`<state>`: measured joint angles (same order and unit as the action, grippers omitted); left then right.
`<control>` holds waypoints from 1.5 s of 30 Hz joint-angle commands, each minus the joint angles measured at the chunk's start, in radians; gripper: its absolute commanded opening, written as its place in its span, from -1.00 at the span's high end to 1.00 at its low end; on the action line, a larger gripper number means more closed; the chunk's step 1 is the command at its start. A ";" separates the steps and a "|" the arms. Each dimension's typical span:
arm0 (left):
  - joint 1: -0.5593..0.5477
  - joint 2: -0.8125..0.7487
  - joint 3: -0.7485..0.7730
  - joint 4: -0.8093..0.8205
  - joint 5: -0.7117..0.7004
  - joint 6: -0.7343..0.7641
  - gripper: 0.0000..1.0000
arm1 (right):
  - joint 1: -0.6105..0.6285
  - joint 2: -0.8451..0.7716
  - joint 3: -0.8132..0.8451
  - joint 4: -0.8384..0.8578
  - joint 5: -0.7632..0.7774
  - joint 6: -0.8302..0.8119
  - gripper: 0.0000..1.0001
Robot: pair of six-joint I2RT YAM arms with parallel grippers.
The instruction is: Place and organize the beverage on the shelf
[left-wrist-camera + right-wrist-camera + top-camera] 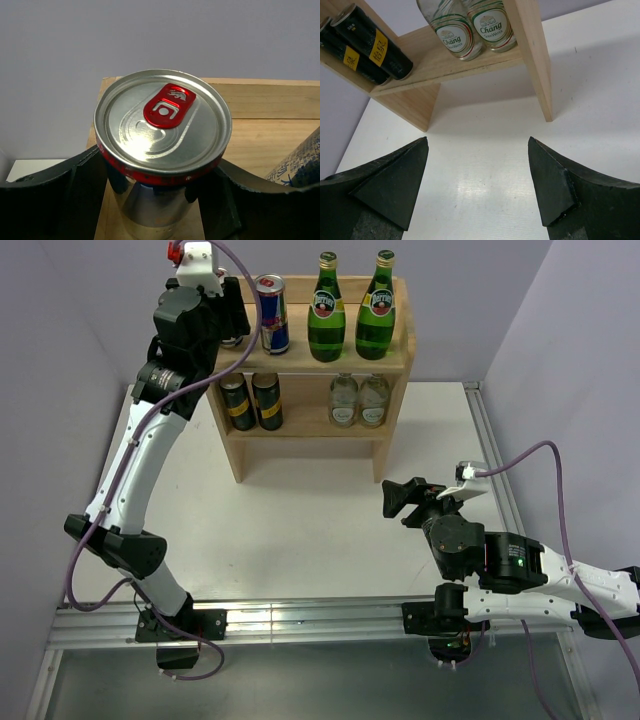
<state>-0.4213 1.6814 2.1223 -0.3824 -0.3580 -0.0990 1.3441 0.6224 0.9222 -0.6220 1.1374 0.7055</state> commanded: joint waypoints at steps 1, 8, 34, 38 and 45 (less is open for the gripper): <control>0.004 0.003 0.005 -0.038 0.013 -0.025 -0.41 | 0.006 -0.010 -0.016 0.005 0.042 0.019 -0.75; 0.003 -0.041 -0.054 -0.056 0.022 -0.050 -0.68 | 0.006 -0.001 -0.022 0.016 0.045 0.017 -0.76; -0.474 -0.888 -0.846 -0.207 -0.063 -0.395 -0.99 | 0.006 -0.019 -0.026 -0.039 -0.014 0.026 -0.92; -0.478 -0.982 -0.877 -0.199 -0.100 -0.370 -0.99 | 0.004 -0.038 -0.045 -0.031 -0.005 0.031 -0.94; -0.478 -0.960 -0.798 -0.251 -0.141 -0.338 -0.99 | 0.004 -0.012 -0.031 -0.070 0.015 0.072 -0.95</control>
<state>-0.8948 0.6979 1.3052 -0.6136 -0.4786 -0.4419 1.3441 0.5983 0.8890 -0.6712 1.1156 0.7364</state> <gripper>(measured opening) 0.994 0.974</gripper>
